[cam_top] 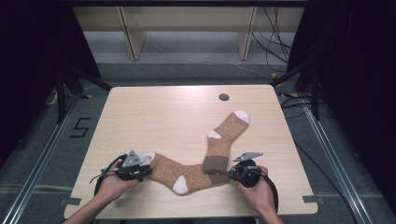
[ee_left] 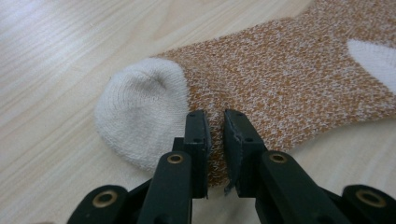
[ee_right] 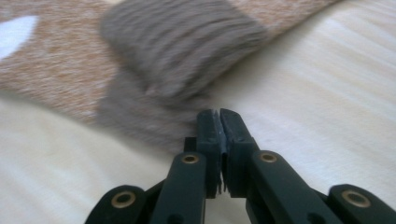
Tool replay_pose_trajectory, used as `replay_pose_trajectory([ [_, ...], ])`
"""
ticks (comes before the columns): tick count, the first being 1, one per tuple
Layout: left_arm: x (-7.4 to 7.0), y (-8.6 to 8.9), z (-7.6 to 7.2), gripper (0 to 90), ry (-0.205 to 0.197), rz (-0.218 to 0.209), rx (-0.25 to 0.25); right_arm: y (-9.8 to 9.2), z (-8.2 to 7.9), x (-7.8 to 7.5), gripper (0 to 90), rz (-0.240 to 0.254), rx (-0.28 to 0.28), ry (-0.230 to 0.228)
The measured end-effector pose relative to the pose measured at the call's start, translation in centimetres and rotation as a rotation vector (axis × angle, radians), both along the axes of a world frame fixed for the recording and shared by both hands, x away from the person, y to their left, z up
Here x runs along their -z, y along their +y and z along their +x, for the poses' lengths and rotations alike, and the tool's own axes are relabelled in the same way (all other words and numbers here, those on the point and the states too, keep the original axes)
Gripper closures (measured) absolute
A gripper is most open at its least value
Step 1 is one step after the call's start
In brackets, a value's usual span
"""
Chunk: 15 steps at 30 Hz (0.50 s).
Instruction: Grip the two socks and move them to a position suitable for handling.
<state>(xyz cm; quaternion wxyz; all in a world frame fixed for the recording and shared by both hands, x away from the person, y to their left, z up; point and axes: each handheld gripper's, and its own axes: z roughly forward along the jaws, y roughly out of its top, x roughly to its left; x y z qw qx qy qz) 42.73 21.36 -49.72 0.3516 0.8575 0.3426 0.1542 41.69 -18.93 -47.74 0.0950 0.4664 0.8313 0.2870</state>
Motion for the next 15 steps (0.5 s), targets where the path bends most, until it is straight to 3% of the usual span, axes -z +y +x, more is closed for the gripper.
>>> replay_pose_trajectory([
  [5,-0.1,0.1,-0.1,76.0,-0.003,0.002,-0.001,-0.1,0.5,-0.4,81.6,0.01,0.013,-0.011],
  [8,-0.2,0.4,-0.2,66.7,-0.004,-0.033,-0.04,-0.4,0.5,-0.9,75.0,0.019,0.034,-0.035],
  [9,-0.4,0.5,-0.2,61.5,-0.031,-0.055,-0.081,-0.5,0.7,-1.7,68.7,0.03,0.021,-0.088],
  [10,-0.6,0.5,-0.3,56.2,-0.043,-0.07,-0.087,-0.2,0.8,-1.9,65.7,0.048,0.021,-0.12],
  [11,-0.9,0.5,-0.3,50.7,-0.058,-0.084,-0.1,0.2,0.7,-2.5,62.7,0.048,0.017,-0.101],
  [15,-1.4,0.3,-0.4,41.0,-0.093,-0.093,-0.124,1.7,1.3,-2.9,56.5,0.053,-0.043,-0.149],
])
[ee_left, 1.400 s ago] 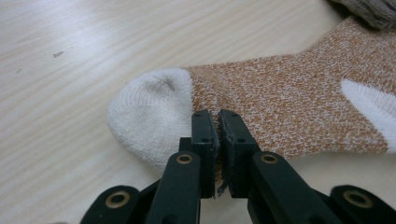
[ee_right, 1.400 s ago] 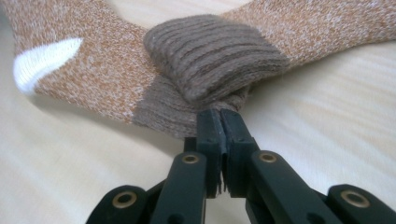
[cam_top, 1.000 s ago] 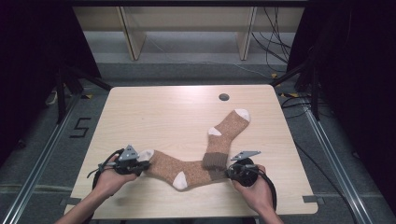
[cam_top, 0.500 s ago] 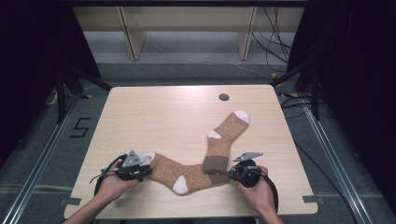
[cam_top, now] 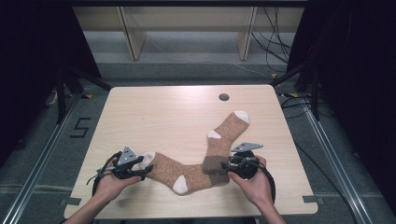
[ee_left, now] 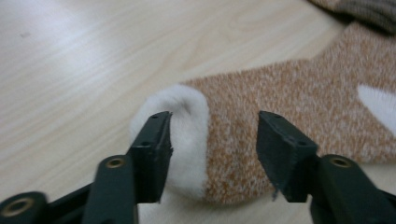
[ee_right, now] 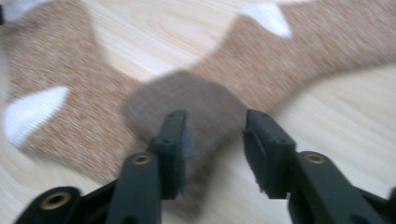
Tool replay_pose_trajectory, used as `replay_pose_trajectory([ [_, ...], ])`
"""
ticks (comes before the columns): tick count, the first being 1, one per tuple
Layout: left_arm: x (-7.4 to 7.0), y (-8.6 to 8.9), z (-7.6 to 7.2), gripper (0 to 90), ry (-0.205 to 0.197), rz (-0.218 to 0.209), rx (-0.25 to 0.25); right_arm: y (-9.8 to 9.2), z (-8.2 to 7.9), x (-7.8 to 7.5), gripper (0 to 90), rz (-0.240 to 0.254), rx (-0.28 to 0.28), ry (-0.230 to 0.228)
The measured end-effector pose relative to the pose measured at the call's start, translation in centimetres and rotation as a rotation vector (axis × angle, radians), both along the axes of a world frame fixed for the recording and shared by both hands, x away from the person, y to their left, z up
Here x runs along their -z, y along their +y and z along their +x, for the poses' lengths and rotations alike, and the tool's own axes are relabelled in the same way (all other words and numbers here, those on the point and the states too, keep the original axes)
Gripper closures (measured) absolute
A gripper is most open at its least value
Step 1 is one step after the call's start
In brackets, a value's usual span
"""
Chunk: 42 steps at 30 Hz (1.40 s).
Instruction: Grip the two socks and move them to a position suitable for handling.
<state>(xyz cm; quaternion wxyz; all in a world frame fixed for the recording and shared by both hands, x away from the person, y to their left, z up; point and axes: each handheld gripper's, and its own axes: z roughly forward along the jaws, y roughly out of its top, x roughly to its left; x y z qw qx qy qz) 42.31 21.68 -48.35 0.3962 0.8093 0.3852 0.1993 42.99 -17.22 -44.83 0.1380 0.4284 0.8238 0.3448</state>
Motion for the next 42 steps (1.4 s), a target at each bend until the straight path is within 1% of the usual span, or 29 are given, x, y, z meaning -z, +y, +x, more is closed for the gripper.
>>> replay_pose_trajectory([
  [1,-0.1,-0.1,0.0,37.3,-0.018,-0.011,-0.007,1.5,0.2,-0.3,52.1,-0.005,-0.02,-0.002],
  [2,-0.2,-0.2,0.0,36.5,-0.021,-0.011,-0.006,2.2,0.3,-0.4,51.3,-0.013,-0.043,-0.005],
  [3,-0.2,-0.2,0.0,36.2,-0.021,-0.011,-0.006,2.2,0.3,-0.4,51.3,-0.013,-0.043,-0.005],
  [4,-0.2,-0.2,0.0,36.0,-0.021,-0.012,-0.002,3.5,0.6,-0.1,50.1,-0.009,-0.074,-0.004],
  [5,-0.1,-0.4,0.0,35.9,-0.022,-0.024,0.0,3.9,0.8,0.1,50.1,-0.024,-0.096,-0.01],
  [6,0.0,-0.4,0.0,35.9,-0.025,-0.026,0.006,4.2,0.9,0.2,50.0,-0.043,-0.116,0.009],
  [7,0.0,-0.3,0.0,35.8,-0.014,-0.01,0.014,4.6,1.0,0.5,50.0,-0.046,-0.113,0.014],
  [9,0.1,-0.5,0.0,35.6,-0.016,-0.023,0.008,5.1,1.0,0.9,49.6,-0.054,-0.108,0.027],
  [10,0.2,-0.5,0.0,35.5,-0.016,-0.016,0.018,5.0,1.2,0.9,49.1,-0.076,-0.129,0.035],
  [11,0.1,-0.5,0.0,35.5,-0.013,-0.012,0.018,5.2,1.1,1.1,48.4,-0.068,-0.123,0.039],
  [13,0.1,-0.6,0.0,35.4,-0.016,-0.012,0.026,5.3,1.2,1.4,47.0,-0.096,-0.146,0.041],
  [14,0.1,-0.6,0.0,35.3,-0.015,-0.009,0.026,5.4,1.1,1.6,46.6,-0.104,-0.14,0.044],
  [16,0.2,-0.7,0.0,35.2,-0.017,-0.018,0.022,5.6,1.2,1.9,46.1,-0.126,-0.162,0.027],
  [20,0.3,-0.7,0.0,35.1,-0.009,-0.004,0.025,6.0,1.1,2.5,46.1,-0.163,-0.181,-0.001],
  [21,0.4,-0.7,0.0,35.0,-0.008,-0.006,0.029,6.0,1.1,2.6,48.0,-0.189,-0.196,-0.01],
  [22,0.4,-0.7,0.0,35.0,-0.008,-0.006,0.029,6.0,1.1,2.6,48.0,-0.189,-0.196,-0.01],
  [23,0.4,-0.7,0.0,34.9,-0.006,0.003,0.03,6.1,1.0,2.7,52.4,-0.234,-0.214,-0.039],
  [24,0.4,-0.7,0.0,34.9,-0.006,0.003,0.03,6.1,1.0,2.7,52.4,-0.234,-0.214,-0.039],
  [25,0.5,-0.7,0.0,34.9,0.0,0.006,0.034,6.2,0.9,2.7,59.6,-0.237,-0.22,-0.047],
  [27,0.5,-0.7,0.0,34.9,-0.001,0.003,0.035,6.2,0.9,2.7,62.4,-0.22,-0.222,-0.041],
  [28,0.6,-0.8,0.0,34.8,-0.002,0.006,0.032,6.0,1.1,2.6,68.5,-0.215,-0.234,-0.033],
  [30,0.6,-0.8,0.0,34.7,-0.001,0.007,0.033,5.9,1.1,2.5,71.8,-0.207,-0.217,-0.023],
  [32,0.6,-0.8,0.0,34.7,0.0,0.007,0.033,5.7,1.2,2.4,78.0,-0.17,-0.196,-0.009],
  [35,0.7,-0.9,0.0,34.7,-0.002,0.005,0.037,5.5,1.3,2.1,80.2,-0.137,-0.184,0.012],
  [36,0.6,-0.8,0.0,34.7,-0.002,0.008,0.038,5.4,1.3,1.9,80.7,-0.139,-0.185,0.021],
  [39,0.5,-0.9,0.0,34.6,-0.008,0.012,0.035,5.3,1.3,1.7,81.3,-0.116,-0.168,0.014],
  [40,0.6,-1.0,0.0,34.6,-0.016,0.002,0.033,5.2,1.4,1.2,81.6,-0.099,-0.158,0.0],
  [41,0.6,-1.0,0.1,34.6,-0.021,-0.002,0.035,5.2,1.4,1.0,81.7,-0.081,-0.146,0.007],
  [42,0.5,-0.9,0.2,34.6,-0.025,0.011,0.037,5.0,1.3,0.5,81.8,-0.078,-0.138,0.025],
])
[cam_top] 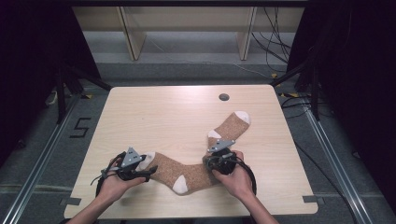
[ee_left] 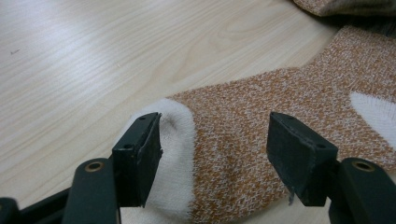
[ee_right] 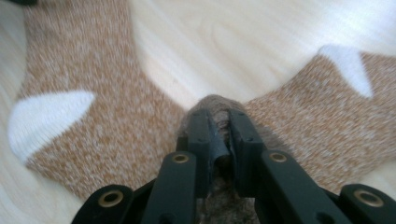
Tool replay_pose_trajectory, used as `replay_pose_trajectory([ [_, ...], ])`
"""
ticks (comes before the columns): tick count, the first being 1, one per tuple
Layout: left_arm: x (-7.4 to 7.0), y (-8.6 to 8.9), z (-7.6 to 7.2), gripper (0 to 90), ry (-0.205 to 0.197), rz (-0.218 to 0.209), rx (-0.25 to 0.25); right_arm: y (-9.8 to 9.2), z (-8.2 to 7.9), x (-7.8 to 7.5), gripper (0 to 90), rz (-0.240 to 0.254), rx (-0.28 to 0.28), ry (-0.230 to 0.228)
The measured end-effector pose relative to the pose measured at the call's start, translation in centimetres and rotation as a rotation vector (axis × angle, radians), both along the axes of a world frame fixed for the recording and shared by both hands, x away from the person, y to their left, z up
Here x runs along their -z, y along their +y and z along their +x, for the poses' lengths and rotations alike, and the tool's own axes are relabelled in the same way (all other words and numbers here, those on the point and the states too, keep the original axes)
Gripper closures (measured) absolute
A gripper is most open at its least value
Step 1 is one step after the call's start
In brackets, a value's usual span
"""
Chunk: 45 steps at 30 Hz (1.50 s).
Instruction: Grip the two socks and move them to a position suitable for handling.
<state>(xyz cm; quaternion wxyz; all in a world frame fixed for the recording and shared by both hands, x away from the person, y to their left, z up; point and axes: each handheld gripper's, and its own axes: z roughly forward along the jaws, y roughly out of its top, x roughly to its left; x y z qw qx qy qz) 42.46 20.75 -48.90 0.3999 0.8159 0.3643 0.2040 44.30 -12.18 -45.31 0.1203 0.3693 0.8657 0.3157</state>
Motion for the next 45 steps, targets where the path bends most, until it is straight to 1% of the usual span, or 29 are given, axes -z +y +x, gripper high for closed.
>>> replay_pose_trajectory([
  [1,0.0,0.0,0.0,34.6,0.0,0.0,0.0,0.0,0.0,0.0,81.8,0.0,0.0,0.0],
  [2,-0.1,-0.2,-0.1,34.4,0.001,-0.003,-0.001,0.0,0.2,-0.5,81.8,0.019,0.007,-0.016],
  [3,-0.1,-0.2,-0.1,34.3,0.001,-0.003,-0.001,-0.1,0.3,-0.9,81.8,0.016,0.007,-0.021],
  [4,-0.2,-0.3,-0.1,34.2,-0.005,-0.001,0.003,0.0,0.4,-1.1,81.8,0.031,0.004,-0.044],
  [5,-0.2,-0.3,0.0,34.1,-0.009,0.004,0.001,-0.2,0.8,-1.4,81.8,0.021,-0.032,-0.081],
  [9,-0.4,-0.5,0.0,33.7,-0.018,-0.004,0.011,0.3,1.1,-2.8,81.8,0.042,-0.035,-0.096],
  [10,-0.4,-0.5,0.0,33.4,-0.018,-0.004,0.011,0.3,1.1,-2.8,81.8,0.042,-0.035,-0.096],
  [13,-0.5,-0.7,0.0,32.6,-0.024,-0.008,0.018,0.9,1.3,-3.7,81.8,0.061,-0.034,-0.123],
  [14,-0.5,-0.8,0.1,32.1,-0.033,-0.026,0.014,1.1,1.4,-4.0,81.8,0.065,-0.037,-0.12],
  [15,-0.5,-0.9,0.1,31.4,-0.033,-0.027,0.012,1.4,1.4,-4.2,81.8,0.079,-0.031,-0.127],
  [16,-0.5,-0.9,0.1,30.9,-0.031,-0.028,0.012,1.4,1.6,-4.5,81.8,0.076,-0.051,-0.137],
  [17,-0.5,-0.9,0.1,30.4,-0.031,-0.028,0.012,1.4,1.6,-4.5,81.8,0.076,-0.051,-0.137],
  [18,-0.5,-0.8,0.2,29.4,-0.03,-0.007,0.01,1.8,1.8,-4.9,81.8,0.074,-0.068,-0.156],
  [19,-0.5,-0.8,0.2,28.4,-0.028,-0.007,0.012,2.0,1.9,-5.1,81.8,0.076,-0.071,-0.159],
  [21,-0.6,-0.8,0.2,26.6,-0.034,-0.01,0.004,2.5,1.9,-5.5,81.8,0.09,-0.058,-0.144],
  [22,-0.6,-0.8,0.3,25.7,-0.041,-0.024,0.002,2.6,2.1,-5.7,81.7,0.089,-0.075,-0.157],
  [23,-0.6,-0.8,0.3,24.8,-0.041,-0.024,0.002,2.6,2.1,-5.7,81.7,0.089,-0.075,-0.157],
  [24,-0.7,-0.9,0.3,24.2,-0.045,-0.03,0.003,3.0,2.2,-6.1,81.8,0.103,-0.083,-0.158],
  [26,-0.8,-0.8,0.4,23.3,-0.047,-0.019,0.022,3.3,2.3,-6.5,81.8,0.117,-0.098,-0.162],
  [28,-0.8,-1.1,0.5,22.3,-0.06,-0.022,0.029,3.7,2.4,-6.7,81.8,0.126,-0.099,-0.173],
  [29,-0.8,-1.1,0.5,21.6,-0.06,-0.022,0.029,3.8,2.4,-6.9,81.8,0.127,-0.104,-0.161],
  [33,-1.1,-1.7,0.5,19.5,-0.071,-0.032,0.051,4.2,2.5,-7.1,81.8,0.144,-0.103,-0.158],
  [34,-1.2,-1.9,0.6,19.0,-0.075,-0.036,0.062,4.3,2.7,-7.4,81.8,0.145,-0.118,-0.169],
  [36,-1.3,-2.3,0.8,17.8,-0.074,-0.049,0.073,4.4,2.8,-7.6,81.8,0.155,-0.124,-0.177],
  [37,-1.4,-2.7,1.0,16.9,-0.071,-0.068,0.081,4.7,2.7,-8.1,81.8,0.171,-0.117,-0.174],
  [40,-1.4,-3.5,1.2,15.5,-0.086,-0.079,0.096,5.1,2.9,-8.6,81.8,0.202,-0.13,-0.185],
  [42,-1.3,-3.8,1.3,14.9,-0.09,-0.09,0.102,5.2,2.9,-8.9,81.8,0.199,-0.124,-0.186],
  [43,-1.3,-4.1,1.5,14.8,-0.099,-0.098,0.108,5.6,2.9,-9.4,81.8,0.218,-0.116,-0.18],
  [45,-1.4,-4.8,1.7,14.7,-0.111,-0.118,0.108,5.9,3.1,-9.6,81.8,0.22,-0.126,-0.196],
])
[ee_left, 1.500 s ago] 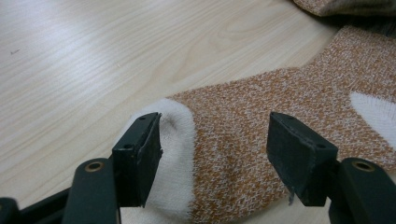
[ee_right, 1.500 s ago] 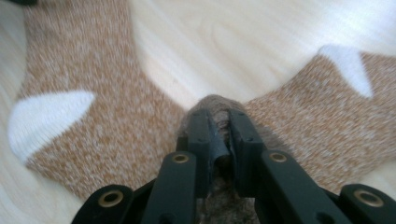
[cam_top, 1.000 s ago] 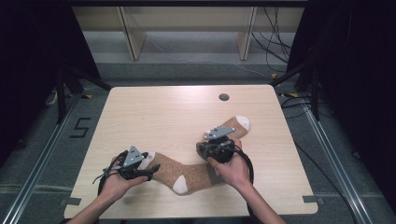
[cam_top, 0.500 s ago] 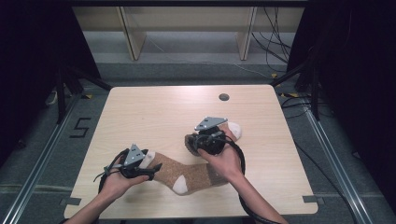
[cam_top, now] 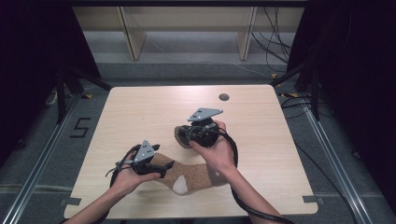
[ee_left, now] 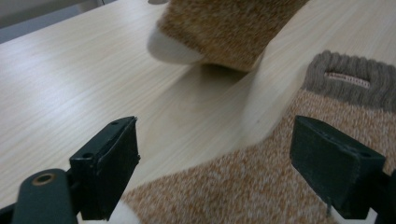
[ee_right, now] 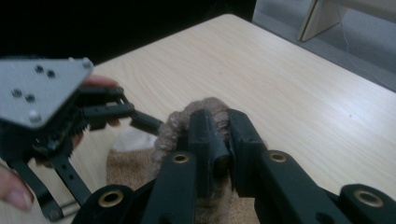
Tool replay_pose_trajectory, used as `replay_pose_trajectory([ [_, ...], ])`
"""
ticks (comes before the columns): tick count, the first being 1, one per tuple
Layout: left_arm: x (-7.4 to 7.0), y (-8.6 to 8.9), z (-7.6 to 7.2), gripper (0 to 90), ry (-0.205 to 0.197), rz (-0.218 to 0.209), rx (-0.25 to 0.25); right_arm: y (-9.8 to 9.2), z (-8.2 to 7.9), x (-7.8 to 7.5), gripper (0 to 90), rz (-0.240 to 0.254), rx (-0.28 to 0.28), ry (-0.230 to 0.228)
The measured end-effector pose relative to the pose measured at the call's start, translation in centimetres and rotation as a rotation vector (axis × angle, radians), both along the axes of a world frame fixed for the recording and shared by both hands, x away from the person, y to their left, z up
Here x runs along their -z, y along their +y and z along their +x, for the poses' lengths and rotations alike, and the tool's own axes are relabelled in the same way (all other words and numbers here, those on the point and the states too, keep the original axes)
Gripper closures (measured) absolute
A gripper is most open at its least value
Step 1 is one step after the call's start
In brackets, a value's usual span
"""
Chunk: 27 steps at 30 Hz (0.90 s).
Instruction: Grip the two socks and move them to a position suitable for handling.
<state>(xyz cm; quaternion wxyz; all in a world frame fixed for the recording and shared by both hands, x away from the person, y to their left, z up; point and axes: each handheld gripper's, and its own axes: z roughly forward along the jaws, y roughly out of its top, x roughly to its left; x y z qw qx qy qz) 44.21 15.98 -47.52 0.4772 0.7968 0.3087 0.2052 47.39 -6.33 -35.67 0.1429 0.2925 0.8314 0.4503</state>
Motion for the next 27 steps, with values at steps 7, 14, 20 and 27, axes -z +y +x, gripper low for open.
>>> replay_pose_trajectory([
  [7,0.3,-1.3,0.7,14.6,0.037,-0.103,-0.052,1.1,0.6,-0.2,81.8,0.024,-0.001,-0.014],
  [14,0.1,-2.2,1.4,14.5,0.034,-0.118,-0.09,1.7,0.9,0.3,81.8,0.049,0.018,0.012],
  [20,-0.1,-3.3,1.7,13.5,0.02,-0.127,-0.099,2.1,1.1,0.0,81.7,0.056,0.003,-0.01],
  [27,0.1,-3.9,2.2,13.4,0.009,-0.111,-0.142,2.2,1.0,-0.1,81.8,0.056,0.005,-0.015],
])
